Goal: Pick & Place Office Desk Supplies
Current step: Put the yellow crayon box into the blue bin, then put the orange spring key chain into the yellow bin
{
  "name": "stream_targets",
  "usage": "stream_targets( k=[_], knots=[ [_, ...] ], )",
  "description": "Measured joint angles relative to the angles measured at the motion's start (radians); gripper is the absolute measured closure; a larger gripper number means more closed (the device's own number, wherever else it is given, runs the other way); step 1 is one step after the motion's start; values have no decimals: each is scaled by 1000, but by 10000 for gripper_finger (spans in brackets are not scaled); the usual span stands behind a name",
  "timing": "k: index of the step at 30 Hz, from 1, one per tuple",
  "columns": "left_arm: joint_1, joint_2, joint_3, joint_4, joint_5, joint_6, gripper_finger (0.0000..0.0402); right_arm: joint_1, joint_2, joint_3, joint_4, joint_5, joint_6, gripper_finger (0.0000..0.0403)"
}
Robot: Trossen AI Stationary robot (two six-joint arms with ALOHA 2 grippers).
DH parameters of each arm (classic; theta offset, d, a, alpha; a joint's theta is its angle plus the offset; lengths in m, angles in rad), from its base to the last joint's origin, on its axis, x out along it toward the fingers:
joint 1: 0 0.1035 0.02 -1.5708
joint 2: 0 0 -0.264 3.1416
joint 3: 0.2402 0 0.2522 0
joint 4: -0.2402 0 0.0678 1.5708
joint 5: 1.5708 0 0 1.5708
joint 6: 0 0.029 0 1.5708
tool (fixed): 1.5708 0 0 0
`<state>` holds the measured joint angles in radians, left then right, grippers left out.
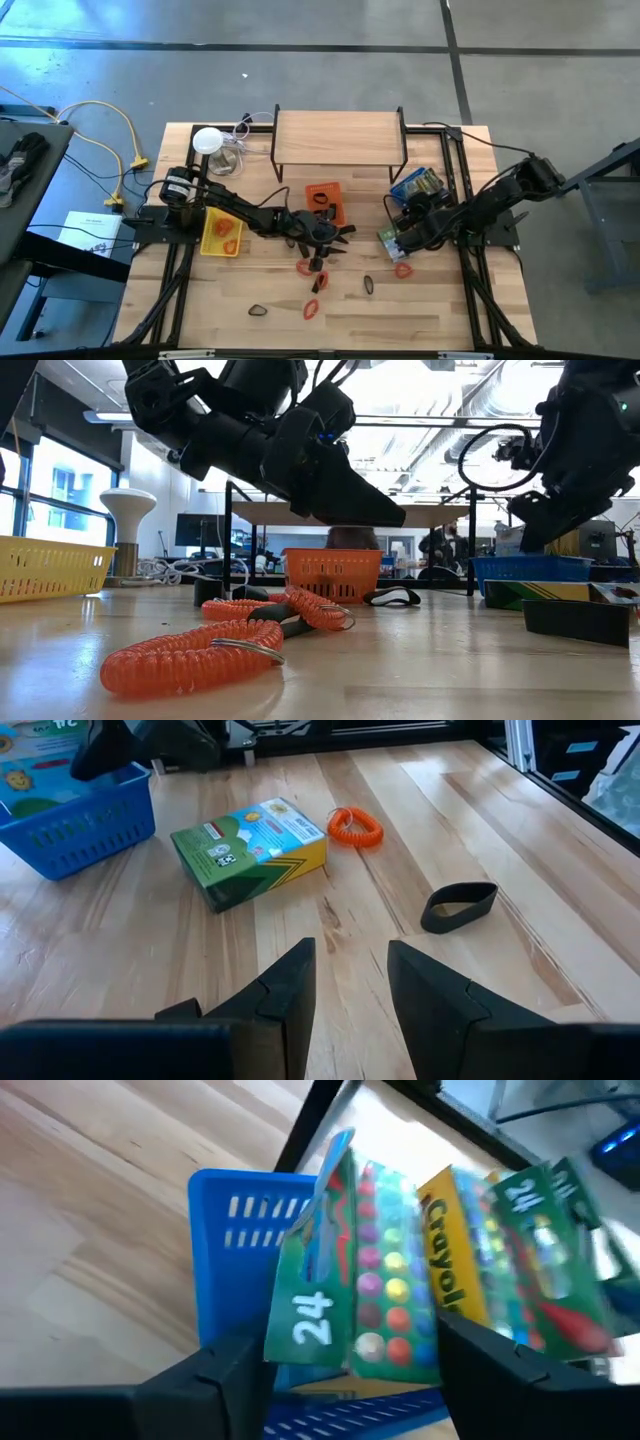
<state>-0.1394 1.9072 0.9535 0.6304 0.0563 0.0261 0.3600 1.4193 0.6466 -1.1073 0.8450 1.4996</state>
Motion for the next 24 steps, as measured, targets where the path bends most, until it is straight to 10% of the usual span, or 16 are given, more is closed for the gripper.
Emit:
stream_targets(
  k=[17,24],
  knots=[
    [-3,0,0,0,0,-4,281,103,0,258,-349,-62,17,176],
    [-19,0,0,0,-1,-24,281,194,0,377,-243,-392,-189,176]
  ],
)
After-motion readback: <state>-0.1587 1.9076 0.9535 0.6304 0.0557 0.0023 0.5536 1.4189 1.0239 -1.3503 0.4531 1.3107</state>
